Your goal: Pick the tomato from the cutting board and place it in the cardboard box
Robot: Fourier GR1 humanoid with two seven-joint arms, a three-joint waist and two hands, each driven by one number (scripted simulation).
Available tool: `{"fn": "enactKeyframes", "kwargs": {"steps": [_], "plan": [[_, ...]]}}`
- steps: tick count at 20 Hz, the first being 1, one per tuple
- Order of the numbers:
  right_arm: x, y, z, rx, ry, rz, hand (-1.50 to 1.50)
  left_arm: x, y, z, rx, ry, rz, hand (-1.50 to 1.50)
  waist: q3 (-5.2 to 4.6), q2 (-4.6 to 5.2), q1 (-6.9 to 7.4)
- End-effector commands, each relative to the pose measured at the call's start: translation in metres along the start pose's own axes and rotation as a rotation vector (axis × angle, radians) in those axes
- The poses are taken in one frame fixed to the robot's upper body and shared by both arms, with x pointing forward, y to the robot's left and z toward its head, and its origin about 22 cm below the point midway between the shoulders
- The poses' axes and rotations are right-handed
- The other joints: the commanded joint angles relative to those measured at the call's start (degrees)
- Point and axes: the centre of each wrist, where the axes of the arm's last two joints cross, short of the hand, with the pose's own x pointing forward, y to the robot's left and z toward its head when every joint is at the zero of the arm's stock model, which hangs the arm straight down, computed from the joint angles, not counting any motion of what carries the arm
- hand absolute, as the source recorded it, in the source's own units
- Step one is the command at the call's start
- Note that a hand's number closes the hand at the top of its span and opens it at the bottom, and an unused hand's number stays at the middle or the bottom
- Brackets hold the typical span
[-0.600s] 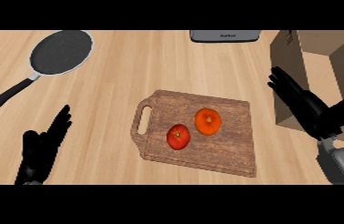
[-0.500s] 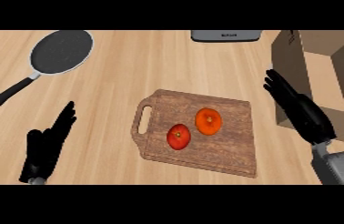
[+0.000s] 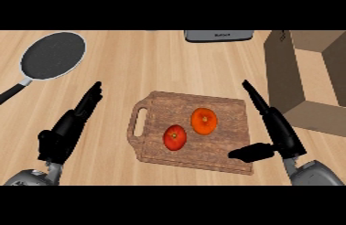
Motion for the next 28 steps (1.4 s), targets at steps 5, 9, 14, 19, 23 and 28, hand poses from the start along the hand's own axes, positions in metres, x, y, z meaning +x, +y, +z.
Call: {"fn": "enactKeyframes", "kwargs": {"steps": [5, 9, 14, 19, 23, 28], "plan": [[0.030, 0.043, 0.027, -0.051, -0.205, 0.515, -1.50, 0.011, -0.016, -0.016, -0.071, -0.057, 0.008, 0.00, 0.08, 0.20, -0.18], [0.067, 0.050, 0.048, -0.038, -0.114, 0.637, -1.50, 0.006, -0.016, -0.015, -0.069, -0.052, 0.016, 0.00, 0.11, 0.19, 0.41], [0.133, 0.057, 0.075, 0.140, -0.010, 0.652, -1.50, 0.008, -0.018, -0.027, -0.081, -0.073, 0.011, 0.00, 0.21, 0.80, 1.39], [0.187, 0.064, 0.083, 0.205, 0.092, 0.614, -1.50, 0.002, -0.028, -0.035, -0.122, -0.076, 0.010, 0.00, 0.38, 1.28, 2.83], [0.207, 0.077, 0.064, 0.225, 0.183, 0.586, -1.50, 0.013, -0.025, -0.043, -0.112, -0.095, 0.022, 0.00, 0.46, 1.38, 3.50], [0.200, 0.117, 0.048, 0.204, 0.186, 0.569, -1.50, 0.016, -0.039, -0.030, -0.112, -0.093, 0.009, 0.00, 0.54, 1.26, 3.94]]}}
